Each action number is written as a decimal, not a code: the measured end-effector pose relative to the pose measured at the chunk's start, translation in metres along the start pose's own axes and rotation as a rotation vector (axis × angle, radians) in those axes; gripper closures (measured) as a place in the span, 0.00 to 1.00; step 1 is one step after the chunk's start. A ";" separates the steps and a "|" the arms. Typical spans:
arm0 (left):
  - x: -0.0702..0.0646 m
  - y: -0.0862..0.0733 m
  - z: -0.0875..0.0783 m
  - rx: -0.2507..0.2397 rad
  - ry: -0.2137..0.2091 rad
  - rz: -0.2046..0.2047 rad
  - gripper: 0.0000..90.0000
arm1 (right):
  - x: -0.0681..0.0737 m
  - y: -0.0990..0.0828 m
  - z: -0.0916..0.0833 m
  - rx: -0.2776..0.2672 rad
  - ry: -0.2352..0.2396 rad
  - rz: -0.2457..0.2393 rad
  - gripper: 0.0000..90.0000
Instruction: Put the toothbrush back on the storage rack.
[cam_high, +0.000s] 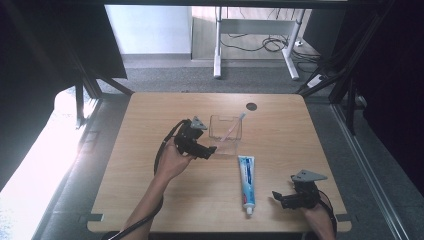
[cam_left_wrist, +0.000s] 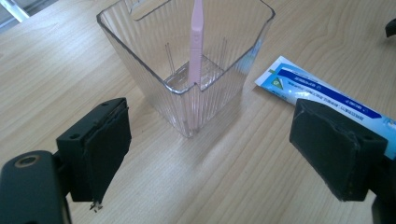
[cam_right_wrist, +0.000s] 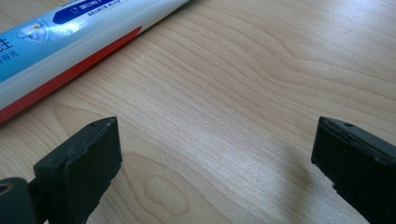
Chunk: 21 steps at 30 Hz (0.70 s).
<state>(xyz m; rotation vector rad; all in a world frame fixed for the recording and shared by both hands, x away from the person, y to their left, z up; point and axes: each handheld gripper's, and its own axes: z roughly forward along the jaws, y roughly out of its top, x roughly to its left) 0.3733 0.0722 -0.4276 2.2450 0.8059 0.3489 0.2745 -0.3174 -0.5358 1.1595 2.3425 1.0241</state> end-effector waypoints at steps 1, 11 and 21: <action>0.000 -0.001 -0.001 -0.004 0.002 0.004 0.14 | 0.000 0.000 0.000 0.000 0.000 0.000 0.02; -0.003 -0.022 -0.009 -0.016 -0.026 -0.014 0.14 | 0.001 0.000 0.000 0.002 0.001 -0.001 0.02; -0.004 -0.045 -0.016 -0.016 -0.009 -0.037 0.14 | 0.001 0.000 0.000 0.000 0.000 -0.002 0.02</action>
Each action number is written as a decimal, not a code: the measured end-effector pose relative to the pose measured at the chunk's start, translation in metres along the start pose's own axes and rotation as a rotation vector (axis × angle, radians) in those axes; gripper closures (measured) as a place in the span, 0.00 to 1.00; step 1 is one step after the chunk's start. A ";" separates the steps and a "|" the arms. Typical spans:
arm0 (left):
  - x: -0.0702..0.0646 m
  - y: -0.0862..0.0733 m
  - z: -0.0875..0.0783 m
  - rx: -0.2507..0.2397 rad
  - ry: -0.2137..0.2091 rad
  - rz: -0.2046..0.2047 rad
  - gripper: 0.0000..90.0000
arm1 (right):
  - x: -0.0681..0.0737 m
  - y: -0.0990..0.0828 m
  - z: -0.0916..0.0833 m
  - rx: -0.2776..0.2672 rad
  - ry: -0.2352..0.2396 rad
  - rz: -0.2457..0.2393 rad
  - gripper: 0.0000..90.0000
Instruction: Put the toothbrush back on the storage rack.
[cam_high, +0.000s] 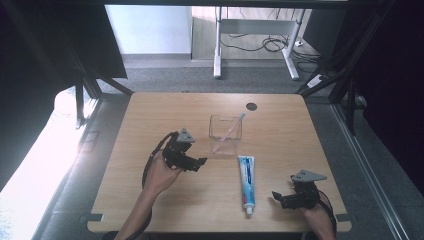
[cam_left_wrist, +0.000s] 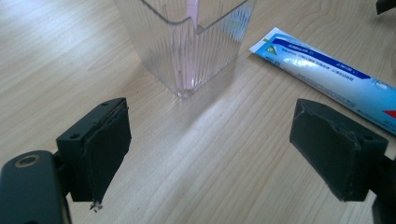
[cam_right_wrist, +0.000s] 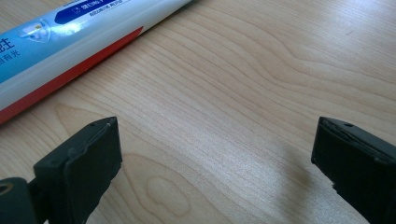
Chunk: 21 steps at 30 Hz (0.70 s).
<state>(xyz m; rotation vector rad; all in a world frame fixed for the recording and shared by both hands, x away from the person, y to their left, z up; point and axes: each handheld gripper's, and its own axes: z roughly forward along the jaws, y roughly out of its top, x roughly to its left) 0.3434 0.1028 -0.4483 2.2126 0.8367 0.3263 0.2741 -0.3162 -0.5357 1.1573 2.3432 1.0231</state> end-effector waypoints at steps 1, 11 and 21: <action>0.000 -0.003 -0.001 -0.004 0.001 -0.010 0.14 | 0.000 0.000 0.000 -0.001 0.000 -0.002 0.02; -0.003 -0.025 -0.004 -0.017 0.007 -0.023 0.14 | 0.001 0.001 0.000 -0.007 0.000 -0.006 0.02; -0.011 -0.050 -0.004 -0.011 0.037 -0.009 0.14 | 0.003 0.001 0.000 -0.007 -0.001 -0.009 0.02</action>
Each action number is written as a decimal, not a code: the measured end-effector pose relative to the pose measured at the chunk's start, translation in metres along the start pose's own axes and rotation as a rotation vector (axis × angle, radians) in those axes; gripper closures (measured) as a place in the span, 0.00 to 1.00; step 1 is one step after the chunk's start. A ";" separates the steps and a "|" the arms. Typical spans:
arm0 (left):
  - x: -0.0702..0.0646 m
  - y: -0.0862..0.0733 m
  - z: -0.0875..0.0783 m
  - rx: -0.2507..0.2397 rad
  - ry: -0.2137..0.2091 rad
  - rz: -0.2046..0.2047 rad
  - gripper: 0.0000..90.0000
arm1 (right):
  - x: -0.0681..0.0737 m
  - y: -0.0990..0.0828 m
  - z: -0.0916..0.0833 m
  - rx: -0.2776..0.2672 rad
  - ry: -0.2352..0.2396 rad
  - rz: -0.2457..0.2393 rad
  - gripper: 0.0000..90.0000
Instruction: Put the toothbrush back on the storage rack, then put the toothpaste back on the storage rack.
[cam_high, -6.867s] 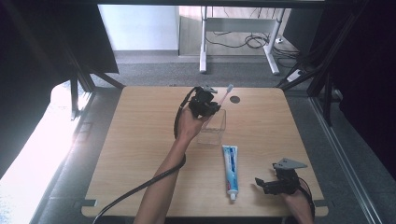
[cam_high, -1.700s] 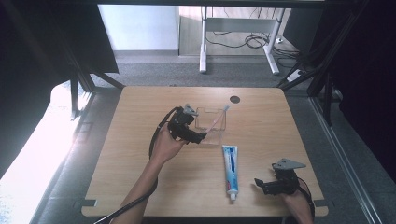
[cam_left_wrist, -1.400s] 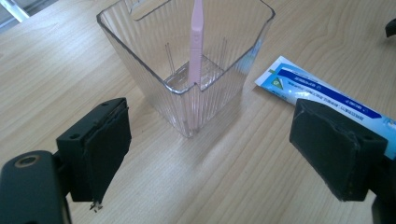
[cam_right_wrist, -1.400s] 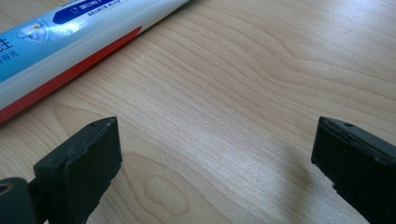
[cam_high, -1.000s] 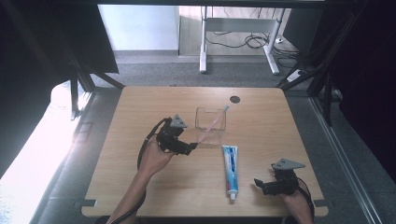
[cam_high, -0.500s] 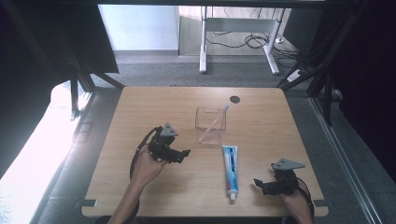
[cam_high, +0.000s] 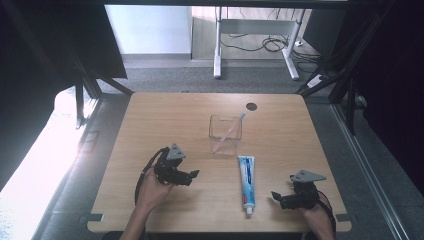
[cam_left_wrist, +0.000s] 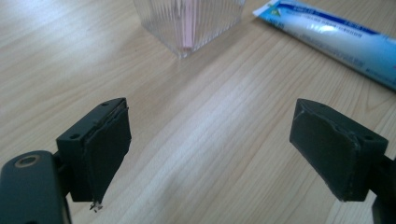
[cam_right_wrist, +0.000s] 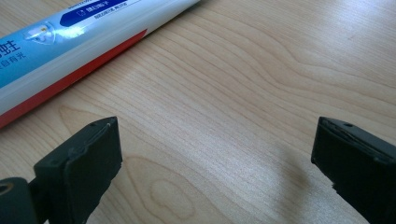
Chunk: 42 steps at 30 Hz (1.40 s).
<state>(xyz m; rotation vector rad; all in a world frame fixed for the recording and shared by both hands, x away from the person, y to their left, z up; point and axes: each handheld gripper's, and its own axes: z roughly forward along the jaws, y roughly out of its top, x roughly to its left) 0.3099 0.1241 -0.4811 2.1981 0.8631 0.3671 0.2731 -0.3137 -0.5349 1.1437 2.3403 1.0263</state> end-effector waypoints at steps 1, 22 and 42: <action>0.000 -0.004 0.000 0.000 0.005 -0.001 0.14 | 0.000 0.000 0.000 0.000 0.000 0.000 0.02; -0.006 -0.054 0.006 0.043 0.008 -0.043 0.15 | 0.003 0.000 0.001 0.008 0.007 -0.012 0.02; -0.003 -0.057 -0.001 0.005 0.013 -0.040 0.15 | 0.015 0.015 0.001 0.051 0.090 -0.069 0.04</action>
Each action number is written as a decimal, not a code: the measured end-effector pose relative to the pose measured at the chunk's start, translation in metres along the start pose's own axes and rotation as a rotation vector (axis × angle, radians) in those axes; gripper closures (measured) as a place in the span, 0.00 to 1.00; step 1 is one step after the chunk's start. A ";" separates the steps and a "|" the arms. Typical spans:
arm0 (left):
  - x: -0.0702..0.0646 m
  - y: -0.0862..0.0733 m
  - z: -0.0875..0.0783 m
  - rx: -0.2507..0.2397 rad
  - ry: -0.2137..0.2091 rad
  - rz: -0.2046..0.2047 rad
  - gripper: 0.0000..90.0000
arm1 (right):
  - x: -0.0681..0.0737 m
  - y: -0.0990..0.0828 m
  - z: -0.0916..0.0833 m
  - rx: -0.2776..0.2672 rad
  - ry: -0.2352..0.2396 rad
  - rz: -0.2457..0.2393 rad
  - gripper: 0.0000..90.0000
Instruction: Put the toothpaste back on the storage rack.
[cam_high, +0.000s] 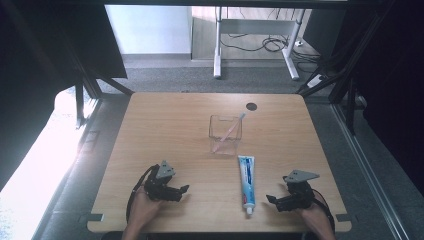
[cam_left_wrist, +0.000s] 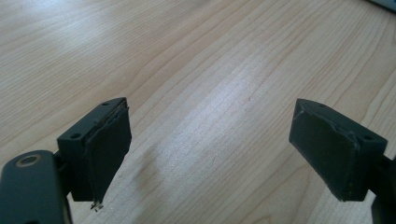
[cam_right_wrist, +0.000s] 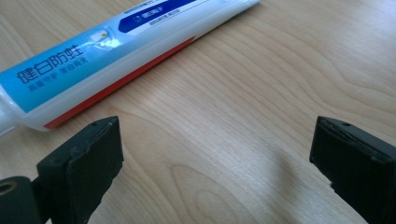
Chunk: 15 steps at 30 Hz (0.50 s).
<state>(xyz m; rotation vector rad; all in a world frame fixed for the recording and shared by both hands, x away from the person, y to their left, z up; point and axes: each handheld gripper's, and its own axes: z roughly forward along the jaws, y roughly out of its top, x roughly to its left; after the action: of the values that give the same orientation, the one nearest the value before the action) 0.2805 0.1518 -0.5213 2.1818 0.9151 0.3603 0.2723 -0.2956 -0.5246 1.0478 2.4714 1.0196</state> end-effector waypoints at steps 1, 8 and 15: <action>0.000 0.000 0.000 -0.002 0.000 -0.003 0.15 | 0.001 0.001 0.001 0.025 0.009 0.002 0.06; 0.003 0.000 0.000 -0.002 -0.006 -0.012 0.15 | 0.005 0.007 0.002 0.095 0.070 0.020 0.09; 0.001 -0.001 0.001 -0.003 -0.005 -0.015 0.15 | 0.009 0.018 -0.003 0.099 0.071 0.011 0.45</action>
<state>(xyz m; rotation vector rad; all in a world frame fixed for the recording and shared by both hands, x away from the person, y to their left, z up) 0.2814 0.1528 -0.5223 2.1711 0.9266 0.3485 0.2742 -0.2818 -0.5093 1.0734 2.6004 0.9620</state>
